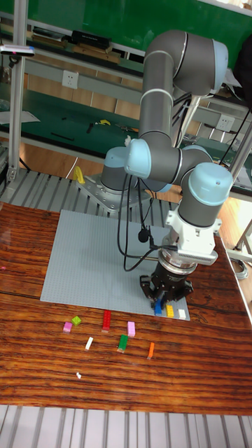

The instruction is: Build with small Lego blocks

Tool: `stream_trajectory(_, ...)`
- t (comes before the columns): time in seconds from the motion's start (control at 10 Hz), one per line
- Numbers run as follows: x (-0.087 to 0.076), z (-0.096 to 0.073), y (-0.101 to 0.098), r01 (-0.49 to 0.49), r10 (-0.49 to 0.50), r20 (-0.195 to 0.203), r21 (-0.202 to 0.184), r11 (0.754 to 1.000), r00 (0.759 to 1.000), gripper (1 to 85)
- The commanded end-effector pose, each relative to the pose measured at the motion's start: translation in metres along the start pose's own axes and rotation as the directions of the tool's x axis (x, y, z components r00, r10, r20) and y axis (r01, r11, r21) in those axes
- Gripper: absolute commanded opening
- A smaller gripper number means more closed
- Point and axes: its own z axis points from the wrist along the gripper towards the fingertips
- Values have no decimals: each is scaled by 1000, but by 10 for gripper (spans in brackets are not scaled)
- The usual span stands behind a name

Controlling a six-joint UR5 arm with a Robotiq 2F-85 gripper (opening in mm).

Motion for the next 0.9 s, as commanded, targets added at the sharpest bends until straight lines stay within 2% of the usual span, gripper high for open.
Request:
stream_trajectory(0.0, 4, 2, 5, 46, -46, -15, -30, 998, 999, 440)
stream_trajectory(0.1, 3, 6, 2, 50, -51, -13, -28, 998, 999, 533)
stream_trajectory(0.3, 5, 6, -7, 59, -60, -15, -46, 997, 998, 540)
stream_trajectory(0.5, 9, -8, -11, 56, -57, -26, -48, 997, 998, 540)
stream_trajectory(0.8, 12, -16, -5, 39, -41, -35, -52, 998, 999, 523)
